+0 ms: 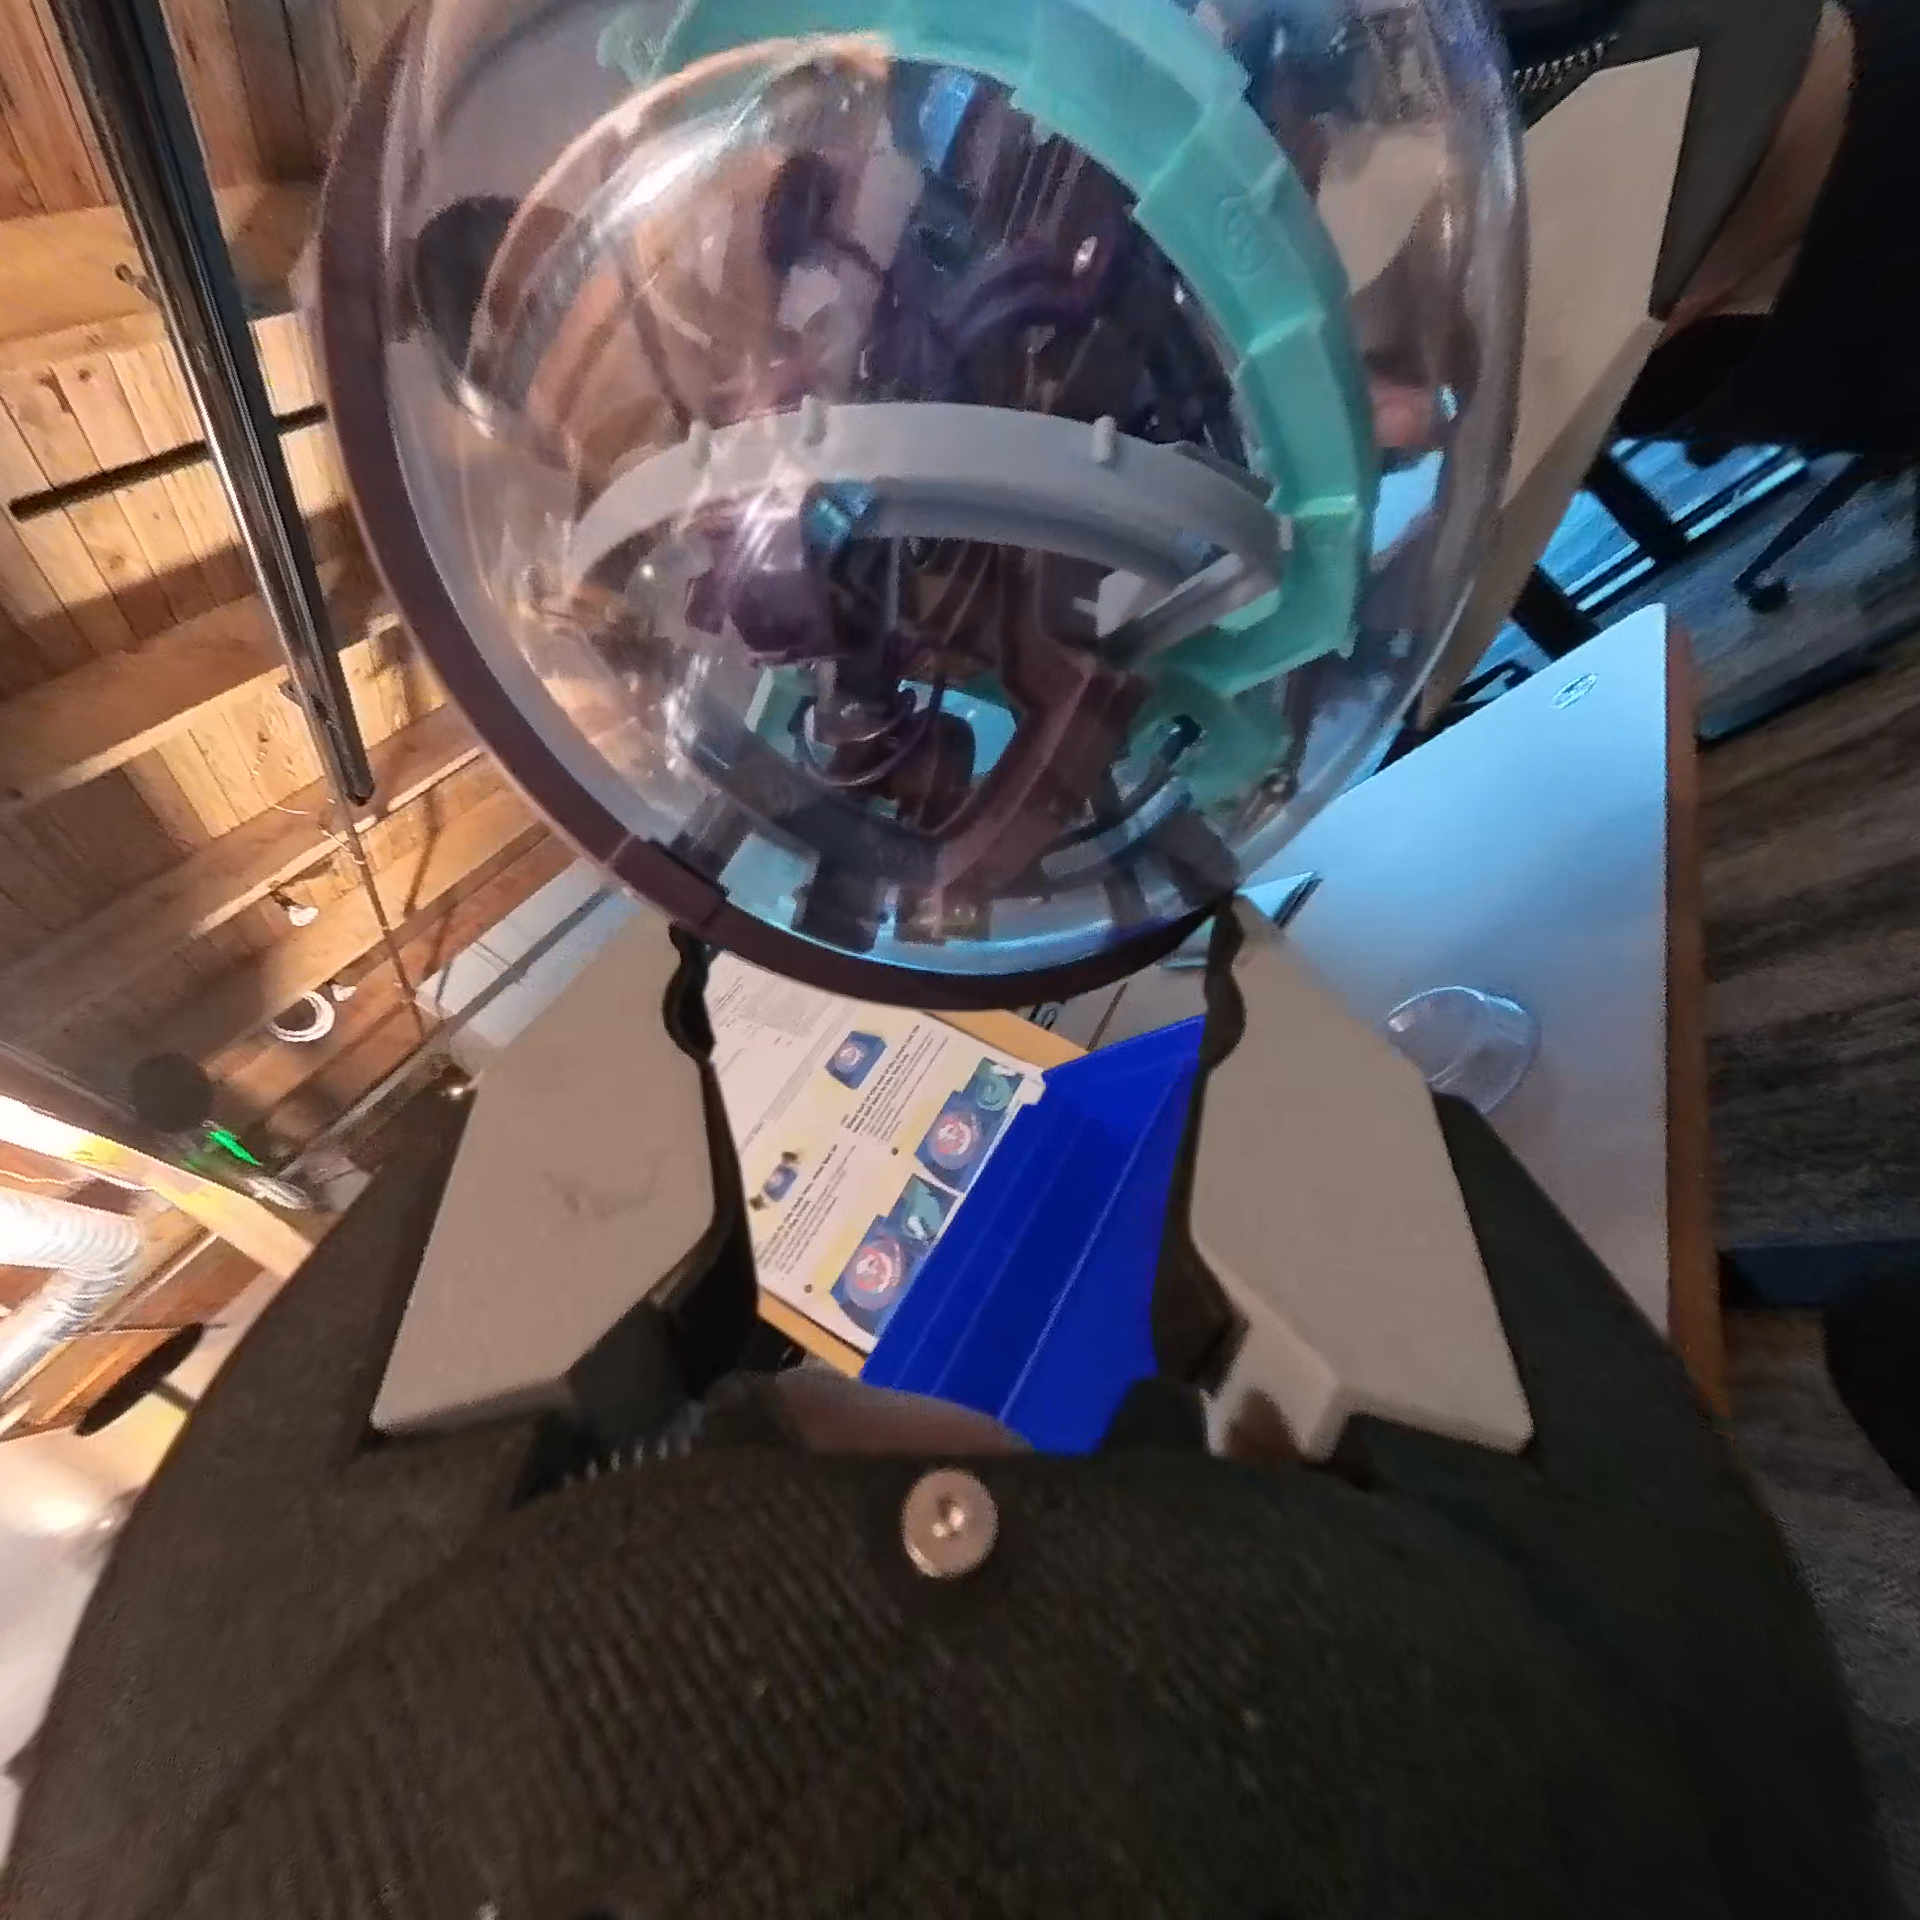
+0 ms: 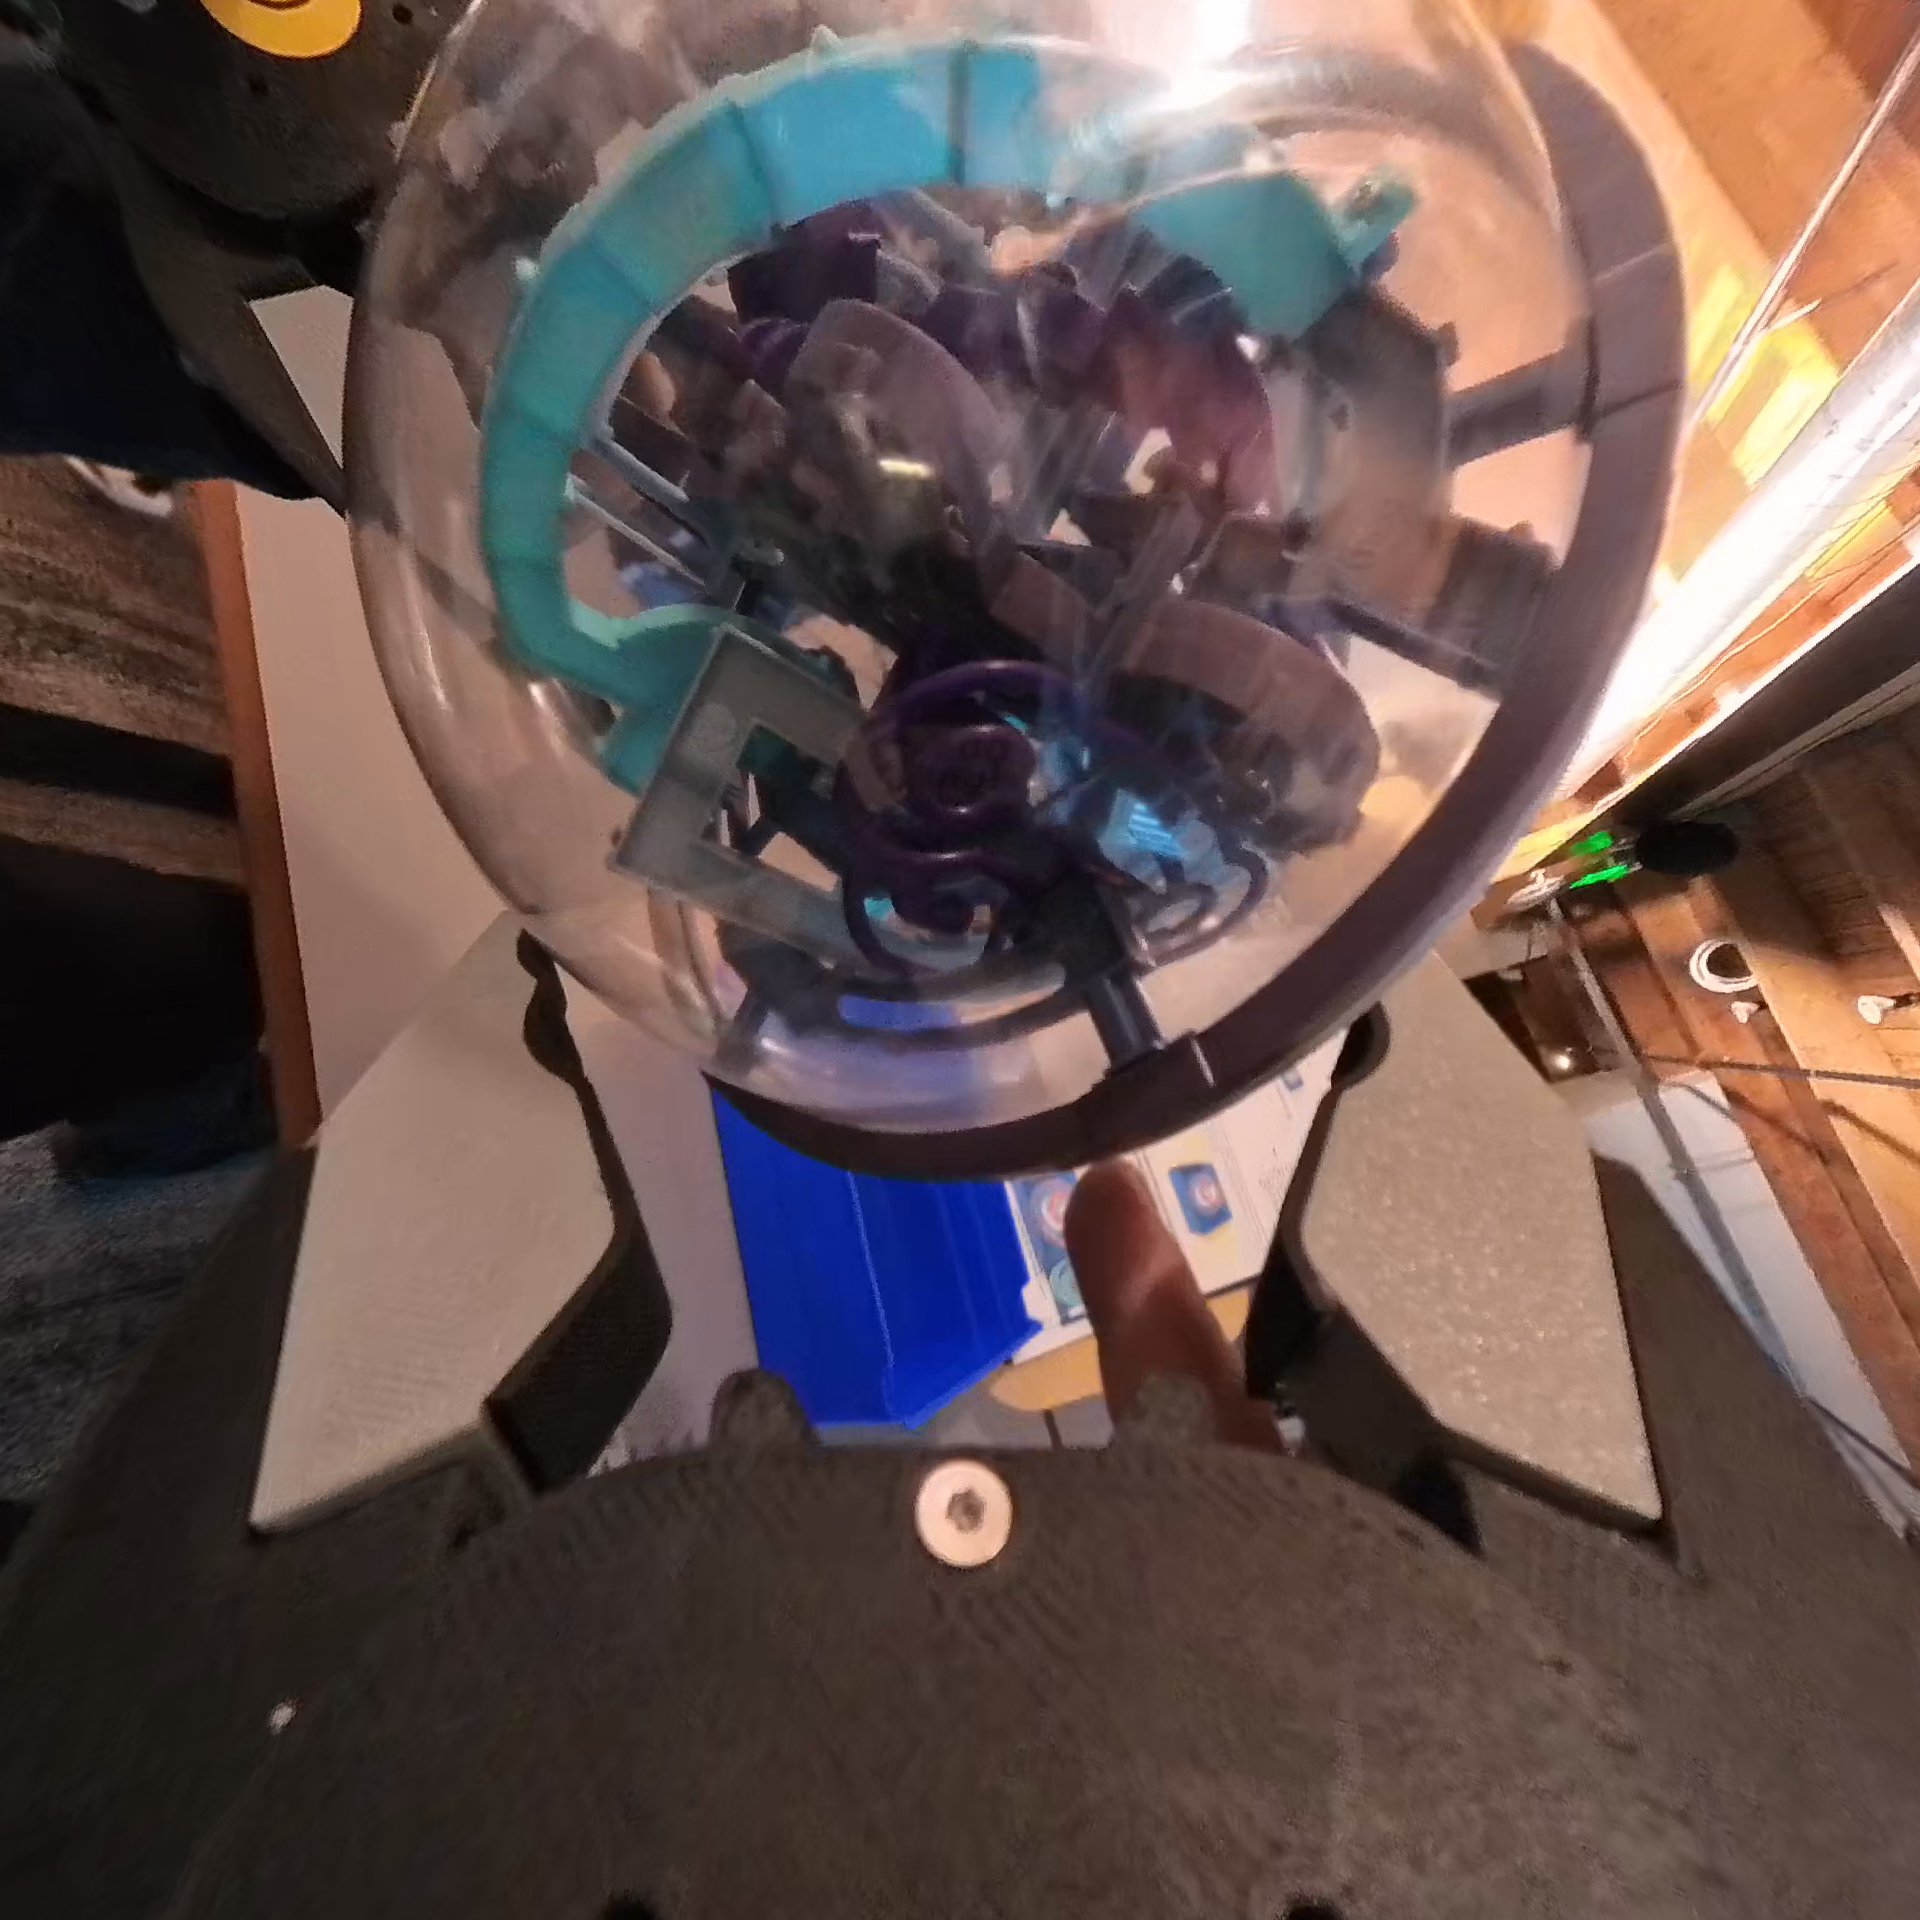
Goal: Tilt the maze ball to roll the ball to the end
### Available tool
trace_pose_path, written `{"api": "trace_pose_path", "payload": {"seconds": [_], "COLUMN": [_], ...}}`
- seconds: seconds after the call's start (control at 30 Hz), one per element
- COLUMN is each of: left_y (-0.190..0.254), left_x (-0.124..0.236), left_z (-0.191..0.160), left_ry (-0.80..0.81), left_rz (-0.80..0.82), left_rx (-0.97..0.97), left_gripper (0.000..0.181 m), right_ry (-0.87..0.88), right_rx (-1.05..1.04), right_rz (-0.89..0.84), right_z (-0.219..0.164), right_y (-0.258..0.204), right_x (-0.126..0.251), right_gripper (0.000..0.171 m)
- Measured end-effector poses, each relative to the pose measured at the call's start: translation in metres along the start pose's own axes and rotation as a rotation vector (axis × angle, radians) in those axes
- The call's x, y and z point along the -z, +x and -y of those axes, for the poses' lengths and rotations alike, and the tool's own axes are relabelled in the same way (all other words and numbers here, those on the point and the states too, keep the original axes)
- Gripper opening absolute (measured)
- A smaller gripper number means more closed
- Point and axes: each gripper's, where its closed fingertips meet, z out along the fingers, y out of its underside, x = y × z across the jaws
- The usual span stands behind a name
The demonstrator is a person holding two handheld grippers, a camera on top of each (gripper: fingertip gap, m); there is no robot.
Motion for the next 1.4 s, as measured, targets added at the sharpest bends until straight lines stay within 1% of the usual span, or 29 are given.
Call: {"api": "trace_pose_path", "payload": {"seconds": [0.23,0.4,0.57,0.67,0.8,1.03,1.1,1.2,1.33,1.4], "left_y": [0.02,0.035,0.052,0.065,0.088,0.13,0.14,0.147,0.152,0.154], "left_x": [-0.007,-0.011,-0.01,-0.007,-0.001,0.023,0.028,0.033,0.036,0.036], "left_z": [-0.012,-0.023,-0.032,-0.042,-0.069,-0.138,-0.155,-0.173,-0.189,-0.196], "left_ry": [0.02,-0.007,-0.049,-0.085,-0.194,-0.398,-0.433,-0.472,-0.524,-0.547], "left_rz": [-0.074,-0.123,-0.193,-0.251,-0.33,-0.403,-0.417,-0.429,-0.455,-0.453], "left_rx": [0.144,0.236,0.342,0.431,0.534,0.792,0.848,0.884,0.922,0.937], "left_gripper": [0.096,0.097,0.097,0.096,0.097,0.098,0.099,0.099,0.099,0.1], "right_ry": [-0.05,-0.081,-0.077,-0.06,-0.045,-0.011,-0.01,-0.03,-0.067,-0.084], "right_rx": [-0.064,-0.121,-0.231,-0.361,-0.568,-1.021,-1.092,-1.16,-1.267,-1.297], "right_rz": [0.055,0.085,0.124,0.163,0.221,0.413,0.451,0.506,0.59,0.604], "right_z": [-0.014,-0.025,-0.035,-0.046,-0.074,-0.125,-0.136,-0.149,-0.163,-0.167], "right_y": [-0.011,-0.02,-0.033,-0.047,-0.078,-0.15,-0.164,-0.182,-0.202,-0.207], "right_x": [0.003,0.004,0.004,0.001,-0.012,-0.055,-0.065,-0.076,-0.085,-0.089], "right_gripper": [0.144,0.144,0.144,0.144,0.143,0.144,0.144,0.144,0.144,0.144]}}
